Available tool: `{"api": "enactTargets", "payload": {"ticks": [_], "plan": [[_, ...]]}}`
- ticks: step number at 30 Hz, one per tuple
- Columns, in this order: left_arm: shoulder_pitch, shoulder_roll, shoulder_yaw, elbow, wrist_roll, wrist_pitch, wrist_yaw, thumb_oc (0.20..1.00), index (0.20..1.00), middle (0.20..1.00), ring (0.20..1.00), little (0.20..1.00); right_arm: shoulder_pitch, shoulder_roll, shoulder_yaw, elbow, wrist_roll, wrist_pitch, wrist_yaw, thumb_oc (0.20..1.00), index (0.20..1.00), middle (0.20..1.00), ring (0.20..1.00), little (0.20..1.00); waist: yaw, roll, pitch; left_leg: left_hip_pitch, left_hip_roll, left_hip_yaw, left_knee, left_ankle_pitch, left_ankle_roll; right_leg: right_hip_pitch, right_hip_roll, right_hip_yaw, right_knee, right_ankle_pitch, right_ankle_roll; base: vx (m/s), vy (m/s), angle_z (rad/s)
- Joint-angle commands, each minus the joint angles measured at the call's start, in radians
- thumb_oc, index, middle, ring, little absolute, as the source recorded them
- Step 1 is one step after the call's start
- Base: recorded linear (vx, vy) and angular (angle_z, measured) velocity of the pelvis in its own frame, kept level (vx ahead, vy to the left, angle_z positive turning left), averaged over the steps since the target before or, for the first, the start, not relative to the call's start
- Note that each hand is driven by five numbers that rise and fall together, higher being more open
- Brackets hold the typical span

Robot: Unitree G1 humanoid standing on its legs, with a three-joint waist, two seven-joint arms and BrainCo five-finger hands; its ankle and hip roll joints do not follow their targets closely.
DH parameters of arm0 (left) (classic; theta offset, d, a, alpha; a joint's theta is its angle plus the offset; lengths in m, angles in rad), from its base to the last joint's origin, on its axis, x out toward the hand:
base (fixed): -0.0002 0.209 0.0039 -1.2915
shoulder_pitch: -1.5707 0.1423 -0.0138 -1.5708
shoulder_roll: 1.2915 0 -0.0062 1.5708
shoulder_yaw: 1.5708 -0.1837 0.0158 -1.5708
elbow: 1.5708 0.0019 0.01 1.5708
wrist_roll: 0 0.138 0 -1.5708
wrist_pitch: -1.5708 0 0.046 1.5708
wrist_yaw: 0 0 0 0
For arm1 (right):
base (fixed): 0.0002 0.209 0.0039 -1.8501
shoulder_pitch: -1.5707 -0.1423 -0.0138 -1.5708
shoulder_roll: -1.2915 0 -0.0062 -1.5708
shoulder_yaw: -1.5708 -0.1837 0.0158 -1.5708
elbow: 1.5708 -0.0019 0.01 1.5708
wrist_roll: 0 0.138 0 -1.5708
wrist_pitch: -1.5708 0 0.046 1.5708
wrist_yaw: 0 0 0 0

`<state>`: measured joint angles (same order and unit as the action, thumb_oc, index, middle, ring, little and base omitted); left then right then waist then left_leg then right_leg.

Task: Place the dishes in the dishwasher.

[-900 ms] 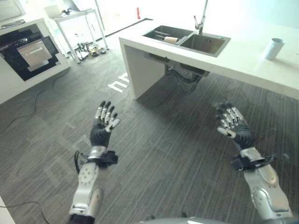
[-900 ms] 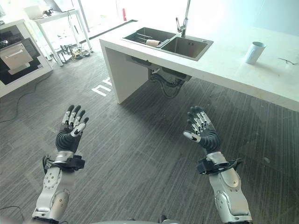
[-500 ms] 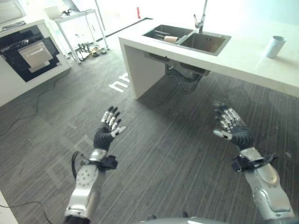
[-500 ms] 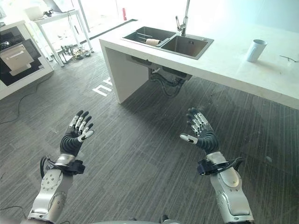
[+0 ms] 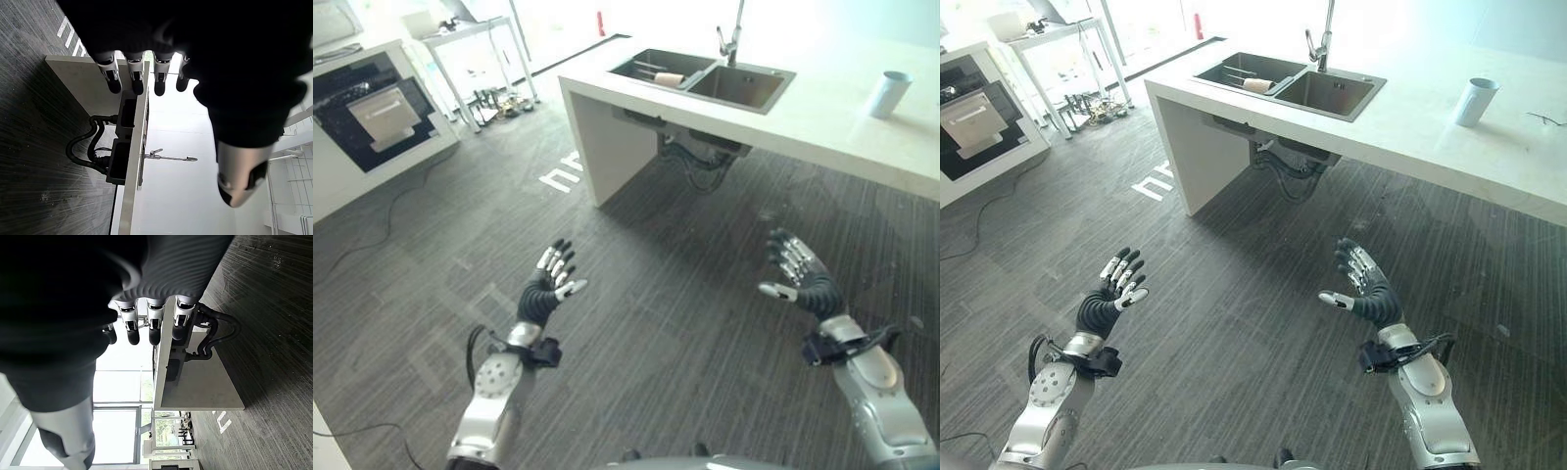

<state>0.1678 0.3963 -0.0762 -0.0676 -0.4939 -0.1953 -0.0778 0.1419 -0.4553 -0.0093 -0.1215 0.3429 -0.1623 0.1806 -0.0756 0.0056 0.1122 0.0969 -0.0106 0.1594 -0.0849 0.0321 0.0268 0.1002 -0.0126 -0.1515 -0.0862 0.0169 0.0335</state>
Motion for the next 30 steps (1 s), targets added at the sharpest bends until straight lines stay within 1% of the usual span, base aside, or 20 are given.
{"api": "enactTargets", "payload": {"ticks": [1,2,4,6,7,8,10,11,15,16,18,19,20,22,23,24,25,27,28,30], "plan": [[-0.036,0.011,0.044,0.006,-0.043,-0.073,0.001,1.000,1.000,1.000,1.000,1.000,-0.032,-0.014,-0.023,-0.061,0.022,-0.064,0.022,1.000,1.000,1.000,1.000,1.000,-0.010,-0.049,0.024,-0.059,0.090,0.086,0.238,-0.026,-0.090,0.004,-0.013,0.003,0.054,-0.011,0.017,-0.05,-0.142,0.04],[-0.048,0.005,0.035,0.011,-0.048,-0.102,-0.011,1.000,1.000,1.000,1.000,1.000,-0.039,-0.028,-0.028,-0.053,0.040,-0.070,0.034,1.000,1.000,1.000,1.000,1.000,-0.015,-0.064,0.047,-0.134,0.117,0.101,0.402,-0.018,-0.096,-0.013,-0.023,0.002,0.071,-0.011,-0.004,-0.05,-0.135,0.21],[-0.059,0.007,0.023,0.013,-0.039,-0.119,-0.008,1.000,1.000,1.000,1.000,1.000,-0.052,-0.031,-0.024,-0.034,0.024,-0.084,0.036,1.000,1.000,1.000,1.000,1.000,-0.019,-0.059,0.072,-0.191,0.150,0.128,0.439,0.020,-0.104,-0.013,-0.013,0.001,0.077,-0.015,-0.011,0.03,-0.016,0.25],[-0.054,0.006,0.013,0.009,-0.059,-0.107,0.002,1.000,1.000,1.000,1.000,1.000,-0.070,-0.037,-0.011,-0.027,0.014,-0.084,0.022,1.000,1.000,1.000,1.000,1.000,-0.013,-0.031,0.085,-0.183,0.143,0.190,0.278,0.047,-0.094,0.003,-0.002,-0.012,0.082,-0.033,0.003,0.24,0.196,0.15],[-0.048,0.006,0.011,0.004,-0.060,-0.106,0.008,1.000,1.000,1.000,1.000,1.000,-0.069,-0.040,-0.011,-0.032,0.015,-0.083,0.024,1.000,1.000,1.000,1.000,1.000,-0.009,-0.019,0.086,-0.185,0.142,0.194,0.218,0.078,-0.098,0.011,0.001,-0.014,0.082,-0.038,0.009,0.37,0.292,0.17],[-0.035,0.011,0.011,-0.004,-0.065,-0.110,0.009,1.000,1.000,1.000,1.000,1.000,-0.060,-0.048,-0.012,-0.045,0.017,-0.086,0.022,1.000,1.000,1.000,1.000,1.000,0.002,-0.001,0.092,-0.199,0.145,0.188,0.126,0.146,-0.111,0.033,0.011,-0.011,0.082,-0.052,0.013,0.35,0.243,0.15],[-0.011,0.015,0.016,-0.011,-0.080,-0.126,-0.001,1.000,1.000,1.000,1.000,1.000,-0.040,-0.060,-0.016,-0.051,0.015,-0.097,0.026,1.000,1.000,1.000,1.000,1.000,0.027,0.018,0.100,-0.239,0.159,0.166,0.036,0.253,-0.142,0.090,0.025,-0.006,0.083,-0.088,0.013,0.48,0.277,0.01],[-0.003,0.011,0.021,-0.014,-0.082,-0.129,-0.009,1.000,1.000,1.000,1.000,1.000,-0.036,-0.065,-0.018,-0.049,0.012,-0.098,0.025,1.000,1.000,1.000,1.000,1.000,0.038,0.022,0.102,-0.256,0.164,0.161,0.026,0.270,-0.149,0.108,0.026,-0.007,0.089,-0.107,0.012,0.52,0.304,-0.04],[-0.001,0.016,0.038,-0.029,-0.072,-0.113,-0.009,1.000,1.000,1.000,1.000,1.000,-0.041,-0.075,-0.023,-0.057,0.029,-0.087,0.028,1.000,1.000,1.000,1.000,1.000,0.038,0.008,0.078,-0.237,0.166,0.234,0.051,0.175,-0.123,0.136,-0.039,-0.025,0.151,-0.165,0.044,0.46,0.320,-0.43],[-0.011,0.021,0.040,-0.022,-0.071,-0.113,-0.012,1.000,1.000,1.000,1.000,1.000,-0.034,-0.068,-0.028,-0.060,0.037,-0.086,0.031,1.000,1.000,1.000,1.000,1.000,0.039,-0.001,0.075,-0.239,0.156,0.259,0.072,0.160,-0.094,0.150,-0.061,-0.037,0.172,-0.177,0.058,0.43,0.311,-0.30],[-0.022,0.023,0.038,-0.033,-0.057,-0.106,-0.022,1.000,1.000,1.000,1.000,1.000,-0.031,-0.050,-0.030,-0.068,0.042,-0.080,0.029,1.000,1.000,1.000,1.000,1.000,0.050,-0.016,0.056,-0.223,0.114,0.252,0.077,0.113,-0.054,0.161,-0.107,-0.056,0.218,-0.173,0.094,0.54,0.461,-0.10],[-0.025,0.020,0.037,-0.043,-0.036,-0.084,-0.023,1.000,1.000,1.000,1.000,1.000,-0.042,-0.024,-0.005,-0.086,-0.004,-0.072,0.004,1.000,1.000,1.000,1.000,1.000,0.060,-0.020,0.037,-0.167,0.051,0.175,0.059,0.061,-0.014,0.068,-0.184,-0.038,0.434,-0.057,0.130,0.82,0.714,0.15],[-0.027,0.022,0.045,-0.049,-0.026,-0.060,-0.041,1.000,1.000,1.000,1.000,1.000,-0.042,-0.014,0.000,-0.096,0.000,-0.070,-0.013,1.000,1.000,1.000,1.000,1.000,0.076,-0.005,0.021,-0.155,0.031,0.118,0.065,0.031,0.004,0.030,-0.184,-0.017,0.573,-0.008,0.122,0.90,0.782,0.53],[-0.023,0.021,0.033,-0.054,-0.015,-0.035,-0.071,1.000,1.000,1.000,1.000,1.000,0.003,0.019,0.009,-0.115,-0.023,-0.085,-0.046,1.000,1.000,1.000,1.000,1.000,0.071,0.015,0.012,-0.111,0.002,0.078,0.072,-0.019,0.041,-0.078,-0.188,-0.022,0.878,0.078,0.113,0.59,0.508,1.01],[-0.021,0.017,0.027,-0.054,-0.016,-0.033,-0.063,1.000,1.000,1.000,1.000,1.000,-0.005,0.012,0.028,-0.106,-0.020,-0.080,-0.059,1.000,1.000,1.000,1.000,1.000,0.052,0.027,0.022,-0.068,0.004,0.073,0.051,-0.027,0.041,-0.193,-0.159,-0.028,0.905,0.054,0.095,0.54,0.272,1.28],[-0.039,0.031,0.028,-0.052,-0.028,-0.015,-0.046,1.000,1.000,1.000,1.000,1.000,-0.009,-0.010,0.010,-0.111,0.010,-0.072,-0.048,1.000,1.000,1.000,1.000,1.000,0.032,0.014,0.036,-0.036,-0.005,0.081,0.028,-0.021,0.023,-0.231,-0.134,-0.107,0.702,0.013,0.087,0.49,-0.005,0.98],[-0.060,0.040,0.031,-0.051,-0.027,-0.005,-0.058,1.000,1.000,1.000,1.000,1.000,0.008,-0.024,-0.022,-0.118,0.035,-0.077,-0.036,1.000,1.000,1.000,1.000,1.000,0.002,-0.006,0.053,0.005,-0.012,0.076,0.016,-0.042,0.011,-0.270,-0.154,-0.147,0.539,0.051,0.095,0.51,-0.251,1.00],[-0.084,0.041,-0.003,-0.048,-0.018,-0.004,-0.064,1.000,1.000,1.000,1.000,1.000,0.027,-0.039,-0.054,-0.126,0.059,-0.079,-0.046,1.000,1.000,1.000,1.000,1.000,-0.055,-0.044,0.067,0.077,-0.023,0.053,0.011,-0.102,-0.011,-0.312,-0.185,-0.114,0.272,0.177,0.142,0.50,-0.471,1.34],[-0.102,0.037,-0.025,-0.044,-0.004,-0.015,-0.071,1.000,1.000,1.000,1.000,1.000,0.007,-0.031,-0.048,-0.113,0.057,-0.088,-0.072,1.000,1.000,1.000,1.000,1.000,-0.063,-0.047,0.064,0.099,-0.014,0.045,0.006,-0.123,-0.014,-0.322,-0.196,-0.100,0.221,0.195,0.150,0.43,-0.509,1.04],[-0.113,0.033,-0.040,-0.031,0.000,-0.028,-0.064,1.000,1.000,1.000,1.000,1.000,-0.018,-0.028,-0.038,-0.095,0.049,-0.097,-0.082,1.000,1.000,1.000,1.000,1.000,-0.061,-0.045,0.050,0.104,-0.001,0.050,0.012,-0.129,-0.023,-0.270,-0.181,-0.109,0.152,0.172,0.143,0.23,-0.354,0.59]]}}
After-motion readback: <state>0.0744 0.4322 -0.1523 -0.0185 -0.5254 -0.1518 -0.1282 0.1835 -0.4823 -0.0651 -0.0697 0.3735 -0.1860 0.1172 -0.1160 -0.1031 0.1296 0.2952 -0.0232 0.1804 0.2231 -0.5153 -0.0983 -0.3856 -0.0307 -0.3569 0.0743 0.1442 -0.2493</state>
